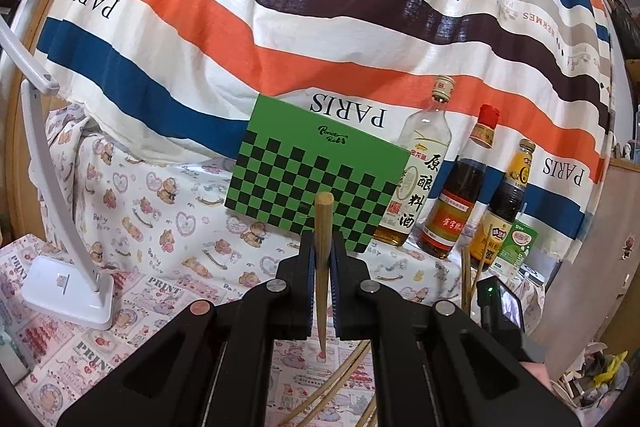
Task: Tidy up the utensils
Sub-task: 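Lower the right gripper to the bundle and close on a chopstick while the left gripper holds its chopstick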
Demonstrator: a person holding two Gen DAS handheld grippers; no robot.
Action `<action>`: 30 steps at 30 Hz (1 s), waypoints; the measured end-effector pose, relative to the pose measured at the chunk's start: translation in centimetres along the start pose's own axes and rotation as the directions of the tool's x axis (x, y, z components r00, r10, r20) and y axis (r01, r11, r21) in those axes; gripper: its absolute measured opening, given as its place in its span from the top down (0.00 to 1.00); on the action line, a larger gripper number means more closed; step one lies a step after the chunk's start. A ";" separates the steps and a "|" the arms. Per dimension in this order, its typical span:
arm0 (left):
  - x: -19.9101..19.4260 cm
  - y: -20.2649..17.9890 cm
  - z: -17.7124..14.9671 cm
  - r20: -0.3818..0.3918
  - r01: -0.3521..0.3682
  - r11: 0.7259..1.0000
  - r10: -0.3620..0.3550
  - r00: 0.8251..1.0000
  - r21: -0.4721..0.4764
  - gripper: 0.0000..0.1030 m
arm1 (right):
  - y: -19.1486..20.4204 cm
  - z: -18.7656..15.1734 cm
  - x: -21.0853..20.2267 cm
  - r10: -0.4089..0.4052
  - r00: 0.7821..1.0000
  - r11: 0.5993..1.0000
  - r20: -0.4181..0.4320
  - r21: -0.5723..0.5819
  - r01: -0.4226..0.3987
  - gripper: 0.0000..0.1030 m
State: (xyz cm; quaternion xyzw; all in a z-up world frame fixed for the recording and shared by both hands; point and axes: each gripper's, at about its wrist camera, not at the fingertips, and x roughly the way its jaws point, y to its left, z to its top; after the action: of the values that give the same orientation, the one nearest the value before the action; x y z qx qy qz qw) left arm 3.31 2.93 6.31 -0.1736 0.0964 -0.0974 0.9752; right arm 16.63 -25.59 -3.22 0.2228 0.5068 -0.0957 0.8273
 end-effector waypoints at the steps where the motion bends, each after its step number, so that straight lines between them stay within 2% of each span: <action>1: 0.0 0.1 0.0 -0.002 -0.001 1.000 0.001 1.000 -0.002 0.95 | -0.1 0.0 0.3 -0.016 1.000 1.000 0.008 0.021 0.016 0.90; 5: 0.0 0.1 0.0 0.003 -0.003 1.000 0.003 1.000 0.001 0.95 | -0.4 -0.2 0.7 -0.021 1.000 0.998 0.013 0.060 0.020 0.90; 12: 0.1 0.2 0.0 -0.015 0.022 0.999 -0.022 1.000 -0.024 0.94 | 0.3 0.8 1.8 -0.132 0.990 0.989 0.047 0.066 0.129 0.90; 15: 0.2 0.3 0.0 -0.014 0.012 1.000 -0.012 1.000 -0.022 0.94 | 1.3 1.3 2.3 -0.196 0.979 0.980 0.065 0.036 0.194 0.89; 20: 0.4 0.4 -0.1 -0.025 0.012 1.000 -0.013 1.000 -0.025 0.94 | 3.4 1.5 3.1 -0.252 0.965 0.968 0.067 0.011 0.252 0.80; 23: 0.6 0.2 -0.2 -0.031 0.004 1.000 -0.004 0.999 -0.009 0.94 | 4.2 1.7 3.6 -0.275 0.960 0.961 0.058 0.000 0.276 0.79; 30: 0.6 -0.2 -0.4 -0.025 -0.013 1.000 0.013 1.000 0.005 0.94 | 4.3 0.7 3.1 -0.202 0.979 0.979 -0.015 -0.026 0.201 0.78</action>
State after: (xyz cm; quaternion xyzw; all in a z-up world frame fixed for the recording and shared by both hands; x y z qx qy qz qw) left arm 3.78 2.47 5.90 -0.1691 0.1094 -0.0933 0.9751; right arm 20.31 -21.92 -4.49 0.1613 0.5352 -0.1709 0.8114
